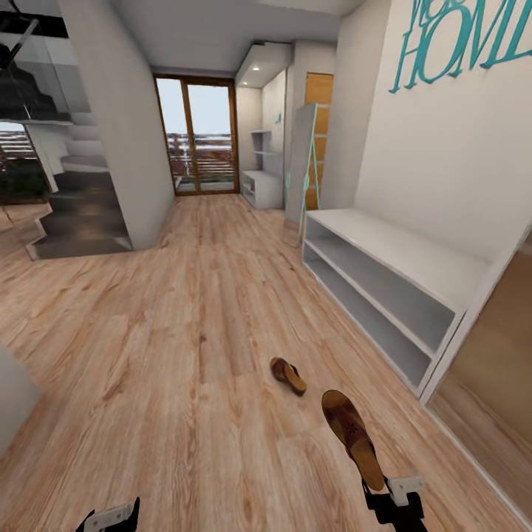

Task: Pick up the two gym shoes and the two sandals from the corridor floor and place them onto the hallstand (shoe rack) in the corridor, making sure they are on the rack and not on the floor. Arrange them so the two gym shoes are next to each other and the two sandals are next to each other.

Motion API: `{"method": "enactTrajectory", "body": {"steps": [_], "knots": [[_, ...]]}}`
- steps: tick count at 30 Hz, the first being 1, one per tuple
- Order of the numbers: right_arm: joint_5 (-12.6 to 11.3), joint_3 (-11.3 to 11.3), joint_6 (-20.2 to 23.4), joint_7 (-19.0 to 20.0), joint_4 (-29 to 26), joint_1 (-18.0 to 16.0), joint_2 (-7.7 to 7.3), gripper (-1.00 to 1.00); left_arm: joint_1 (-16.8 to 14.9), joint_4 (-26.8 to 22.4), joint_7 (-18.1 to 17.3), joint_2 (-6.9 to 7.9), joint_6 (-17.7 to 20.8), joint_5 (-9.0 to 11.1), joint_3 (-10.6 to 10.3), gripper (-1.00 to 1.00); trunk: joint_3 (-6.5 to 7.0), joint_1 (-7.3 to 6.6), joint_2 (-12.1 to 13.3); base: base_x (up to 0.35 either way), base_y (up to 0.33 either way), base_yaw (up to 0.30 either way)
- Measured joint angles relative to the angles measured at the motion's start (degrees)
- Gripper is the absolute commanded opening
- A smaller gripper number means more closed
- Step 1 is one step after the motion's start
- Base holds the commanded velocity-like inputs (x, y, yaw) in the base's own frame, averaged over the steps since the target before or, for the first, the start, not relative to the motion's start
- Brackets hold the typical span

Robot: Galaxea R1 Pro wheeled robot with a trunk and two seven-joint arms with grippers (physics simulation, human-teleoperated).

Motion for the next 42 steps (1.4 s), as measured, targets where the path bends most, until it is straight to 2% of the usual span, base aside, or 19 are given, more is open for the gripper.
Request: {"method": "enactTrajectory", "body": {"steps": [15, 42], "knots": [[-0.01, 0.00, 0.00, 0.03, -0.01, 0.01, -0.01, -1.00, 0.01, 0.07, 0.00, 0.00, 0.00, 0.03, 0.00, 1.00, 0.00, 0.00, 0.00, 0.176, -0.230, 0.260], [0.12, 0.00, -0.09, 0.05, -0.09, 0.01, -0.03, -1.00, 0.03, 0.08, 0.00, 0.00, 0.02, 0.03, 0.03, 1.00, 0.00, -0.01, 0.00, 0.182, -0.224, 0.026]]}}
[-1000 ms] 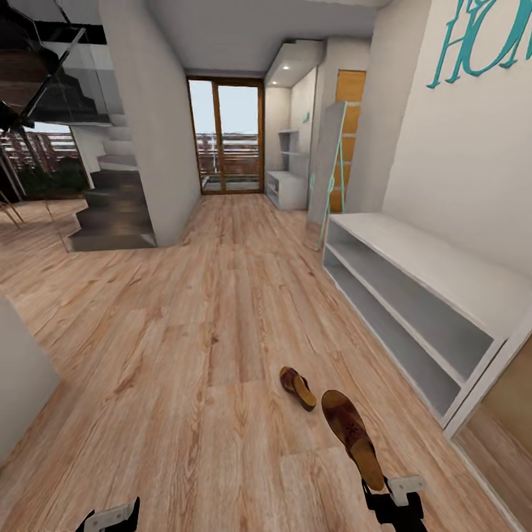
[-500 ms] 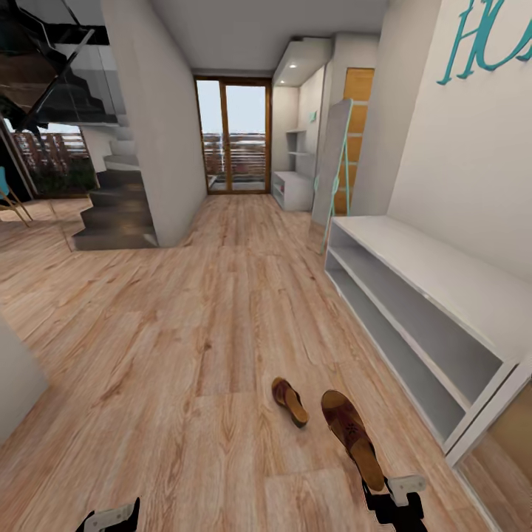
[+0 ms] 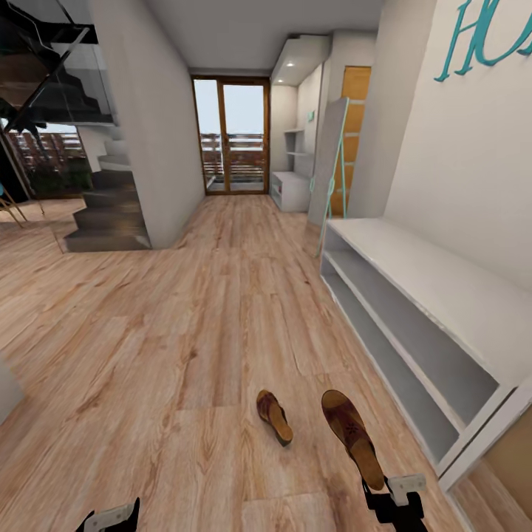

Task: Pick up the two gym shoes and the two sandals from the corridor floor and place them onto the hallstand (shoe rack) in the corridor, making sure they are on the rack and not on the floor. Arrange them so the two gym shoes are next to each other and the two sandals are next to each other.

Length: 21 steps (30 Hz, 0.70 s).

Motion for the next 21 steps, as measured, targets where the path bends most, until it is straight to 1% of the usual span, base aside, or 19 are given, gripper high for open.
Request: {"method": "enactTrajectory", "body": {"steps": [15, 17, 21], "knots": [[-0.11, 0.03, 0.00, -0.05, 0.01, -0.01, 0.02, -1.00, 0.00, -0.05, 0.00, 0.00, -0.08, 0.00, -0.03, 1.00, 0.00, 0.00, 0.00, 0.227, -0.203, 0.259], [-0.10, 0.04, 0.00, -0.05, 0.01, 0.00, 0.02, -1.00, -0.01, -0.04, 0.00, 0.00, -0.08, 0.00, -0.03, 1.00, 0.00, 0.00, 0.00, 0.189, -0.203, 0.163], [-0.11, 0.03, 0.00, -0.05, -0.01, 0.01, 0.02, -1.00, 0.01, -0.06, 0.00, 0.00, -0.06, 0.01, -0.02, 1.00, 0.00, 0.01, 0.00, 0.124, -0.203, 0.031]]}}
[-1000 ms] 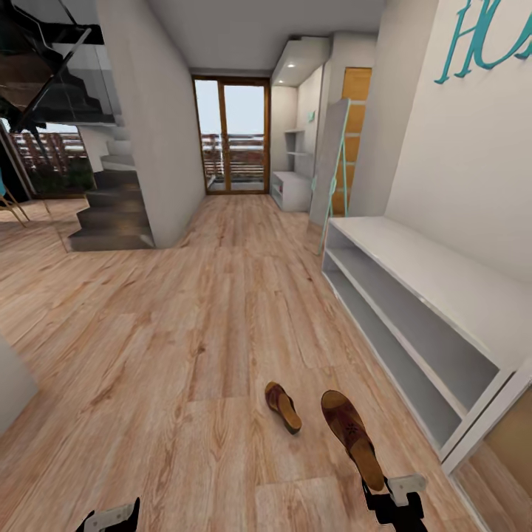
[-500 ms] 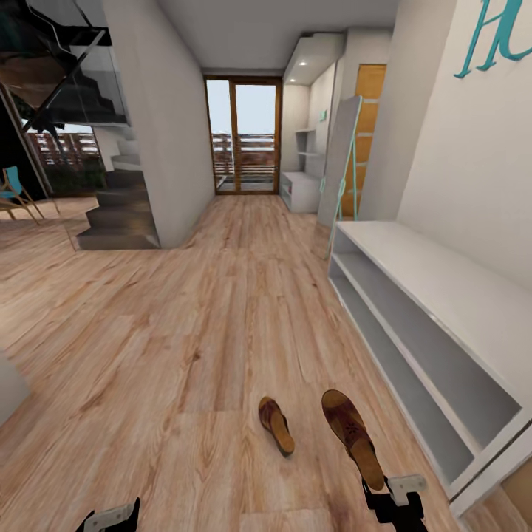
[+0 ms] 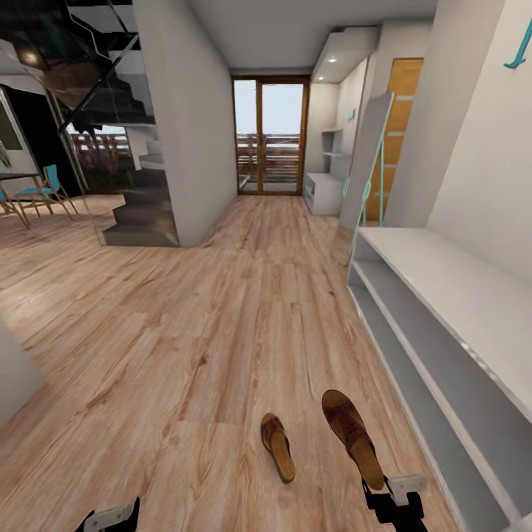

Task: Pick up the two gym shoes and the two sandals from the corridor floor and place them onto the hallstand (shoe rack) in the corridor, making sure they are on the rack and not on the floor. Arrange them so the two gym shoes are next to each other and the two sandals are next to each other.

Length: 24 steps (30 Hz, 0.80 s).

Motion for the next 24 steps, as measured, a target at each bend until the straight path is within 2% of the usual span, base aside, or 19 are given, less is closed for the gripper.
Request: {"method": "enactTrajectory", "body": {"steps": [4, 15, 24], "knots": [[-0.01, -0.02, 0.00, 0.00, 0.00, 0.00, 0.00, -1.00, 0.00, -0.01, 0.00, 0.00, -0.02, 0.00, -0.01, 1.00, 0.00, 0.01, 0.00, 0.048, -0.151, 0.006], [0.00, -0.01, 0.01, 0.00, -0.01, 0.00, 0.00, -1.00, -0.01, -0.01, 0.00, 0.00, -0.03, 0.06, 0.02, 1.00, 0.00, 0.00, 0.00, 0.046, -0.039, 0.006], [-0.01, -0.03, 0.01, 0.00, 0.00, -0.01, 0.00, -1.00, -0.01, 0.02, 0.00, 0.00, -0.03, 0.06, 0.04, 1.00, 0.00, 0.01, 0.00, 0.100, -0.125, 0.150]]}}
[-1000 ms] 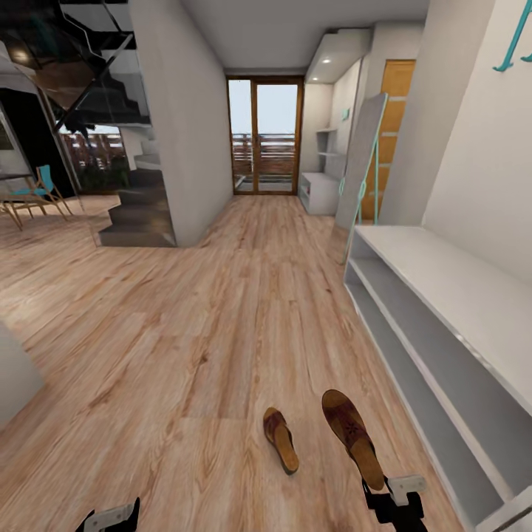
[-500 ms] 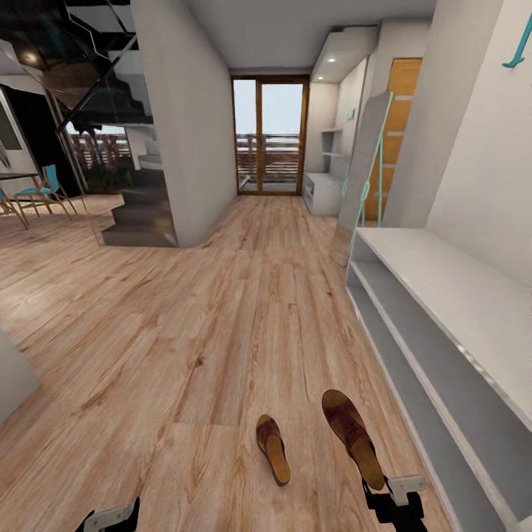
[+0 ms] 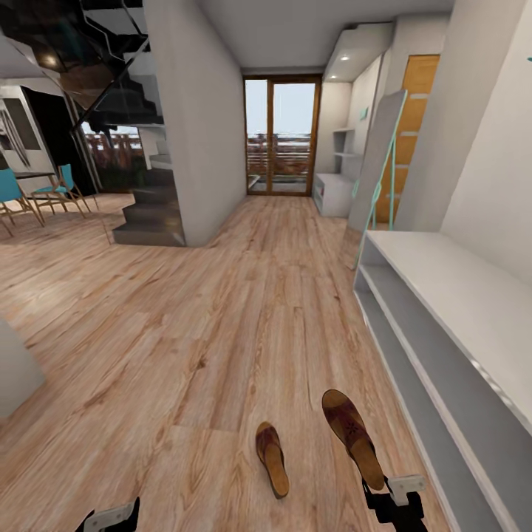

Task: Pick up the two gym shoes and the two sandals from the corridor floor and place them onto the hallstand (shoe rack) in the corridor, making sure they are on the rack and not on the floor. Arrange them so the two gym shoes are next to each other and the two sandals are next to each other.

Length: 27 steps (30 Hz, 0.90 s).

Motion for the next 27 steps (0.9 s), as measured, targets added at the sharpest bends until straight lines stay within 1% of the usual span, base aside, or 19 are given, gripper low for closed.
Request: {"method": "enactTrajectory", "body": {"steps": [27], "knots": [[0.01, -0.01, 0.09, 0.05, 0.00, 0.00, 0.00, -1.00, -0.02, -0.04, 0.00, 0.00, -0.04, 0.00, 0.00, 1.00, 0.00, 0.00, 0.00, 0.015, -0.016, 0.003]]}}
